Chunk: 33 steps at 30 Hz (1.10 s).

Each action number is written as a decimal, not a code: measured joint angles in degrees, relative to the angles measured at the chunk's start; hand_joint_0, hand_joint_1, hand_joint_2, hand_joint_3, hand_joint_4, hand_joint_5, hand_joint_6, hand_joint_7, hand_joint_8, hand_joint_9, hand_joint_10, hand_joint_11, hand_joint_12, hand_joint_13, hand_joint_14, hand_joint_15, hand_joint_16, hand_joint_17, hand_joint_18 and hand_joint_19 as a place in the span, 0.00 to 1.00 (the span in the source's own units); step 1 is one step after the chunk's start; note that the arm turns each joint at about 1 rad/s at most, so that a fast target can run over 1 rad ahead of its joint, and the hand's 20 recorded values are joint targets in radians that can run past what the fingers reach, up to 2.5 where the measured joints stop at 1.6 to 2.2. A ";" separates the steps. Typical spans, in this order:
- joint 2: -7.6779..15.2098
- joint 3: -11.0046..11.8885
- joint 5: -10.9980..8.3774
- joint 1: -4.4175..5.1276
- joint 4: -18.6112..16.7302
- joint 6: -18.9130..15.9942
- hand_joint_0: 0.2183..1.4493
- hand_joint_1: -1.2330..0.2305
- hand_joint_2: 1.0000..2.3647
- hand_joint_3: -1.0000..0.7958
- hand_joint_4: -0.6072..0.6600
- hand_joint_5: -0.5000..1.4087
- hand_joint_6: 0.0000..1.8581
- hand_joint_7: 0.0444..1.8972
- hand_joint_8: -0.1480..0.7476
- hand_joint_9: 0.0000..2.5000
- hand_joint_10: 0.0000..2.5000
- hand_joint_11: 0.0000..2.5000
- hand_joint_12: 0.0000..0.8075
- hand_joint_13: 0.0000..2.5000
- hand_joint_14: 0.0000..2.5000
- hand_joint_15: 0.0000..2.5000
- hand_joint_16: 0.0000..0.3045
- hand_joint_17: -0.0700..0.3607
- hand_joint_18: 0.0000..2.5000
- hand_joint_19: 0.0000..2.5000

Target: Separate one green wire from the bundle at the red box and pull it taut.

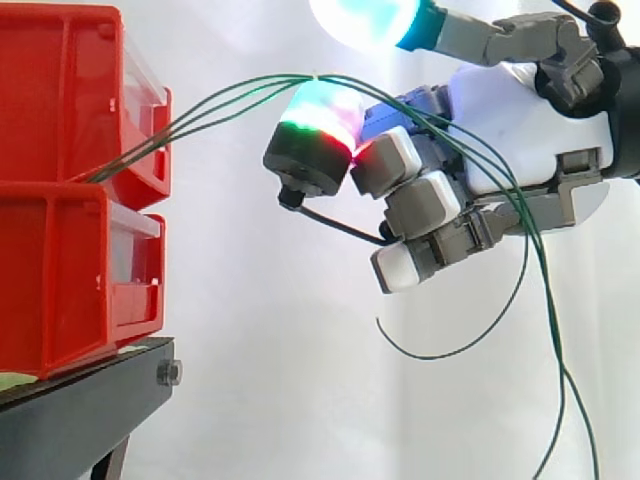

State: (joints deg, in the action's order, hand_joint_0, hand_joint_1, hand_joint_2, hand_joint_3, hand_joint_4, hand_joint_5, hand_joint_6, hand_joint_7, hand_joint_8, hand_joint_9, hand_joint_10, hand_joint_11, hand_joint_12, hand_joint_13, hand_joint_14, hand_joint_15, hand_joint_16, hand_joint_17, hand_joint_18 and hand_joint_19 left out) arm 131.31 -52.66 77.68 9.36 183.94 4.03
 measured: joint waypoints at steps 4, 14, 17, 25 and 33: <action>0.00 0.01 0.01 -0.01 0.01 0.09 0.31 0.46 0.01 0.33 0.60 0.18 0.43 0.62 0.49 0.43 0.01 0.32 0.43 0.45 0.01 0.28 0.16 0.42 0.34 0.22; 0.00 0.22 0.01 -0.02 0.09 0.19 0.30 0.39 0.01 0.42 0.62 0.18 0.48 0.61 0.49 0.42 0.01 0.32 0.43 0.45 0.01 0.28 0.16 0.42 0.35 0.22; 0.00 0.39 0.01 -0.01 0.26 0.21 0.27 0.43 0.00 0.32 0.62 0.18 0.47 0.59 0.49 0.42 0.01 0.32 0.44 0.45 0.01 0.28 0.17 0.43 0.35 0.22; 0.00 0.60 0.01 0.00 0.45 0.53 0.28 0.49 0.00 0.31 0.61 0.18 0.46 0.60 0.49 0.43 0.01 0.32 0.44 0.45 0.01 0.28 0.17 0.43 0.35 0.22; 0.00 0.63 0.01 -0.02 0.45 0.77 0.30 0.41 0.01 0.45 0.62 0.19 0.48 0.65 0.50 0.44 0.01 0.33 0.44 0.45 0.01 0.28 0.16 0.42 0.35 0.22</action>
State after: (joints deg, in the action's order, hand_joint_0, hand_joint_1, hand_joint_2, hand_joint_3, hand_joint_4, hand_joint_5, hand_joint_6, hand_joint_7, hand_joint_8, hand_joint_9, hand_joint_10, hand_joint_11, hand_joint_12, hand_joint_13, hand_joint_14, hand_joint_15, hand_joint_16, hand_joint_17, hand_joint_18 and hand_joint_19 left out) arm 131.31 -52.03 77.69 9.34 184.39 4.81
